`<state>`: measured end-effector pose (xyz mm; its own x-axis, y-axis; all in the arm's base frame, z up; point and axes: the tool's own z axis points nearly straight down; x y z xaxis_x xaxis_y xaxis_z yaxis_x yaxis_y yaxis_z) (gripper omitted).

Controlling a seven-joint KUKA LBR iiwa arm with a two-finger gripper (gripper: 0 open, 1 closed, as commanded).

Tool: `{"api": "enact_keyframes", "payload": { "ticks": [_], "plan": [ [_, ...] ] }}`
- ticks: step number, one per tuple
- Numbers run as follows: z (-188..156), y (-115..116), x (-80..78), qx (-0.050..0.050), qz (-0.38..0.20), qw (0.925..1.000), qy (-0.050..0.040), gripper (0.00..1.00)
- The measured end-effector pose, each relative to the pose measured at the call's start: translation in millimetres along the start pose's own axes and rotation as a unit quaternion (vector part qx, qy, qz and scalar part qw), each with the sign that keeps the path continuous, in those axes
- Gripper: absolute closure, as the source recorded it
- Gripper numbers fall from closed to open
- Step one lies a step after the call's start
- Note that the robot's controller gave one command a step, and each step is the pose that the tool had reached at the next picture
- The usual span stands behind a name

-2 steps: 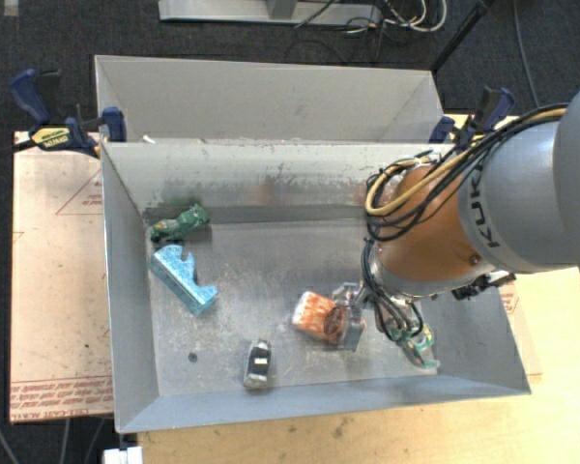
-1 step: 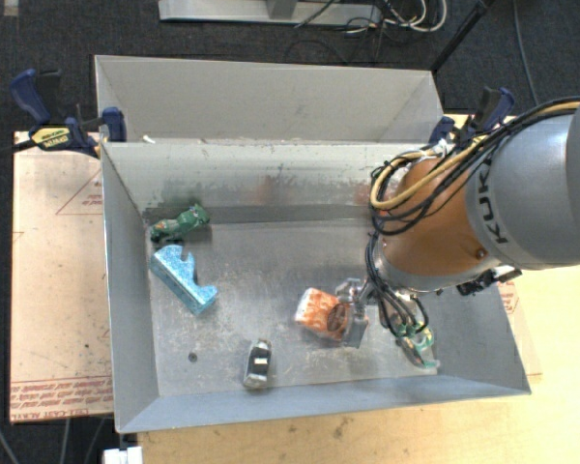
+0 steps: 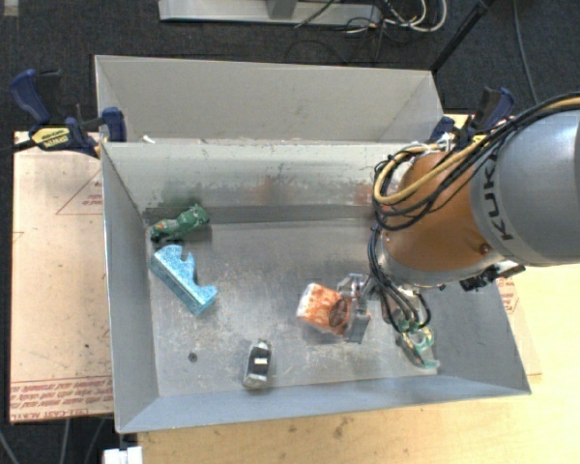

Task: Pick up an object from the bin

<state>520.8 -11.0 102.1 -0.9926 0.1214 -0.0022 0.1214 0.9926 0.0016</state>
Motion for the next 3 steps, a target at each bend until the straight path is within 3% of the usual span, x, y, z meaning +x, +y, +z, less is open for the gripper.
{"api": "enact_keyframes", "payload": {
  "ticks": [3],
  "plan": [
    [-21, 0, 0.0, 0.000, 0.000, 1.0000, 0.0004, 1.00]
  ]
}}
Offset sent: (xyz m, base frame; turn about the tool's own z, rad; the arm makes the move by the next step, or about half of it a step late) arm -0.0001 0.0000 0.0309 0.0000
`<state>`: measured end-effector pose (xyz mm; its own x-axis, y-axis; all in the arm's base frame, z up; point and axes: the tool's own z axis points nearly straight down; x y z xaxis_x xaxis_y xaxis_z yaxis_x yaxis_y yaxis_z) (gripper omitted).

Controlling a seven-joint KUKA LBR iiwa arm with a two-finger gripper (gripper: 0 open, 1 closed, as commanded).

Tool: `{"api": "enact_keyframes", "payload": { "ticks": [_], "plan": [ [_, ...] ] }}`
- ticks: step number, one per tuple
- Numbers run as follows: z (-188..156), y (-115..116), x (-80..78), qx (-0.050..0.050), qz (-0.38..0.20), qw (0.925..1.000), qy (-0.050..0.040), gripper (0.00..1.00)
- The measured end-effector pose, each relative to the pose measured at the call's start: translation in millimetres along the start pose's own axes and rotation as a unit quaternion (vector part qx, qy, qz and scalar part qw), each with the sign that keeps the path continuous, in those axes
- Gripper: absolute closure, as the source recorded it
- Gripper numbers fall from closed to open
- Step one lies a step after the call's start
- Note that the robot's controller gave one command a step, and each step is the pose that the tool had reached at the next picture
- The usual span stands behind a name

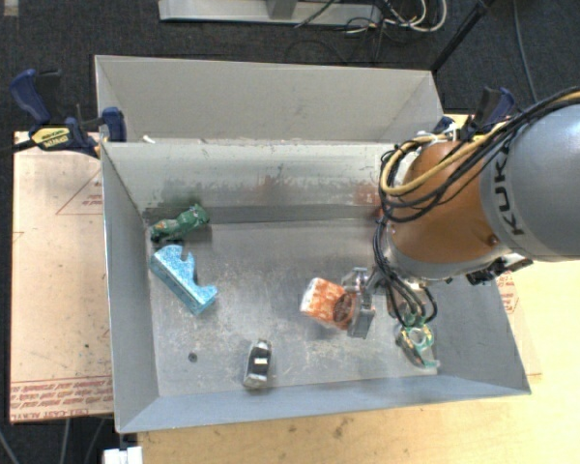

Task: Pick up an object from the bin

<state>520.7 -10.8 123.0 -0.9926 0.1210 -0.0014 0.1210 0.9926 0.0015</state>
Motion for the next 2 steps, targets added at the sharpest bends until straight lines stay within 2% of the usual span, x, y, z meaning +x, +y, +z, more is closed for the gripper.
{"api": "enact_keyframes", "payload": {
  "ticks": [2],
  "plan": [
    [-14.9, 0.1, 0.1, 0.000, 0.000, 1.0000, 0.0006, 1.00]
  ]
}}
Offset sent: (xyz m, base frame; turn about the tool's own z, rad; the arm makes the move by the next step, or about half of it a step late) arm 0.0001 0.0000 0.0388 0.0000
